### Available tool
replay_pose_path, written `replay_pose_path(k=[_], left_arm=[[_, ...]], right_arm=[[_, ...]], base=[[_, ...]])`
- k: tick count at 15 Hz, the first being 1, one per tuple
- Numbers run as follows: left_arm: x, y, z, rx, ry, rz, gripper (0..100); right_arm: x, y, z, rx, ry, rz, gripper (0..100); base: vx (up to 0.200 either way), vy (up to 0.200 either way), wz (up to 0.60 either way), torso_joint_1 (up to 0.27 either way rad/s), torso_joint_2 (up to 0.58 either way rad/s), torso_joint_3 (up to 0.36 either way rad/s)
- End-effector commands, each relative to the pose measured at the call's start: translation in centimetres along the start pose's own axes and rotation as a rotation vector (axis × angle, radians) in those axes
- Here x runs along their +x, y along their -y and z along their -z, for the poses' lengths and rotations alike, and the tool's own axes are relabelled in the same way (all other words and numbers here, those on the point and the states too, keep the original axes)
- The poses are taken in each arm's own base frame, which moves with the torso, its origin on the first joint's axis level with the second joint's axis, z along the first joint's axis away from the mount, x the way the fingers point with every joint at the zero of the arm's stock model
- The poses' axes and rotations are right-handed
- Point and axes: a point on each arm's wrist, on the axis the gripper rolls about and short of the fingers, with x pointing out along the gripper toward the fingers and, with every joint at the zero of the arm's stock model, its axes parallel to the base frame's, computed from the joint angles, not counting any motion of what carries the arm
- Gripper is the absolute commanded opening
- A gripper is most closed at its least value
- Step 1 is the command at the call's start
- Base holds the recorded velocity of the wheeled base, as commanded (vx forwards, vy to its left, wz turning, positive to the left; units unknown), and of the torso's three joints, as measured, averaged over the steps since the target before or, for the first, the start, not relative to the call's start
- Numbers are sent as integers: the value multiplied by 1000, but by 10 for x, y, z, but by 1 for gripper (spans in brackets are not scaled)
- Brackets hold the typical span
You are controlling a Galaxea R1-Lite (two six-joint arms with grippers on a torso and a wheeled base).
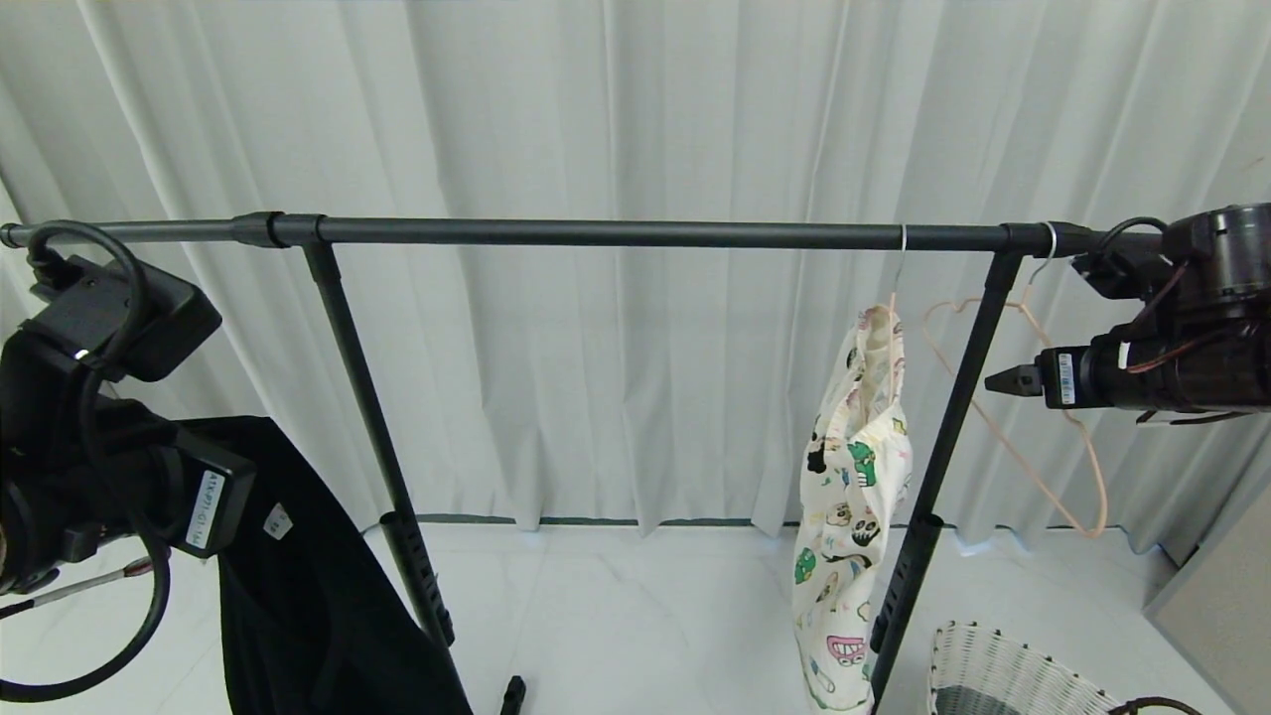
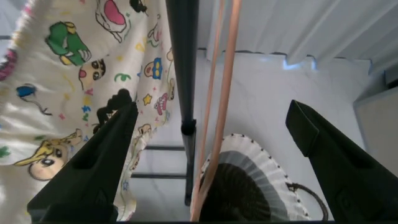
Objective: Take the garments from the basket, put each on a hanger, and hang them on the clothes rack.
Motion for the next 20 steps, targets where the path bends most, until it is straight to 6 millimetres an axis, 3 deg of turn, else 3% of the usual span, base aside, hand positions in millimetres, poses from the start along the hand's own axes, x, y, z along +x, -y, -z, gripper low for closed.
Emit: replay_pose_path(k=[1, 2, 8, 11, 16, 20], left_arm=[[2, 1, 0, 0, -8, 3, 0], [2, 1, 0, -1, -7, 4, 0], [4, 2, 1, -1, -7, 4, 0], [6, 3, 4, -6, 11, -3, 0], [6, 3, 3, -7, 32, -12, 0], [5, 2, 2, -10, 41, -16, 0]], right_arm=[[8, 0, 5, 0, -27, 0, 100], [10, 0, 6, -1, -33, 1, 0], [11, 0, 6, 9, -30, 8, 0], [6, 0, -3, 31, 58, 5, 0], [-22, 1, 1, 35, 96, 5, 0], [-41, 2, 22, 28, 199, 2, 0]], base=[[0, 0, 0, 0, 0, 0], [0, 0, 0, 0, 0, 0], [0, 0, 0, 0, 0, 0], [0, 0, 0, 0, 0, 0], [0, 0, 0, 0, 0, 0], [0, 0, 0, 0, 0, 0]])
